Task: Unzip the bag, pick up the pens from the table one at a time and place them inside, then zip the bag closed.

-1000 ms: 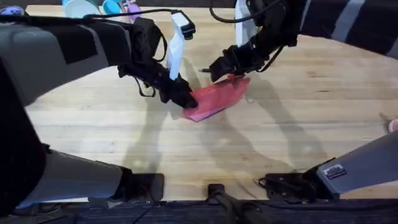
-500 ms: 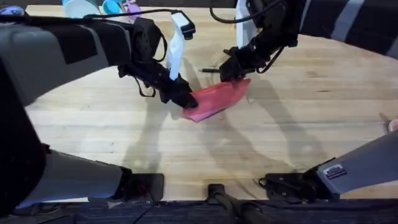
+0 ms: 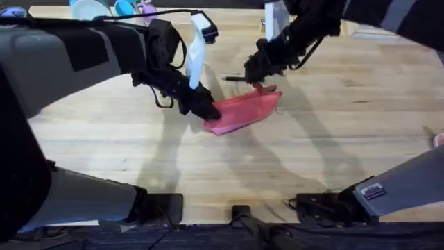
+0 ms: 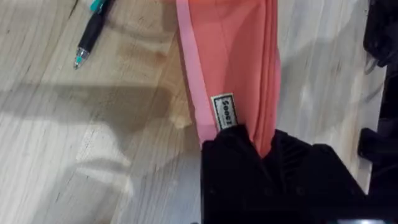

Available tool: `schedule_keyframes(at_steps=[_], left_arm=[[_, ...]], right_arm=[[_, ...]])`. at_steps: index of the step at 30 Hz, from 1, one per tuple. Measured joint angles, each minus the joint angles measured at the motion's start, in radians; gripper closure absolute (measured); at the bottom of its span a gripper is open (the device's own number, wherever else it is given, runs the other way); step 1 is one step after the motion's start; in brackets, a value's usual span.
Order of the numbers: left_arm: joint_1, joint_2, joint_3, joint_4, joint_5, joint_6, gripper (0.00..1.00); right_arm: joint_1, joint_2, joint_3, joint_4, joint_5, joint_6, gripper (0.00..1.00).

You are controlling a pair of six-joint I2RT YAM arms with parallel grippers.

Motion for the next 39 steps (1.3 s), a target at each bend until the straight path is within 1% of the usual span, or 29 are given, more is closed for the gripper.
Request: schedule_keyframes(at_steps=[5, 16, 29, 33, 39], left_arm=[[0.0, 0.0, 0.0, 0.0, 0.0, 0.0, 0.957], [0.0, 0.0, 0.0, 0.001, 0.0, 0.0, 0.957], [0.002, 0.0, 0.0, 0.004, -0.002, 0.0, 0.958], [0.003, 0.0, 0.0, 0.004, -0.002, 0.0, 0.958], [0.003, 0.0, 0.0, 0.005, -0.002, 0.0, 0.958]], right_arm=[[0.001, 0.0, 0.039, -0.015, -0.006, 0.0, 0.97], [0.001, 0.0, 0.039, -0.041, -0.013, 0.0, 0.97], [0.003, 0.0, 0.039, -0.038, -0.185, 0.001, 0.97], [0.02, 0.0, 0.039, -0.028, -0.202, 0.004, 0.97], [0.081, 0.013, 0.039, 0.006, -0.216, 0.017, 0.969]])
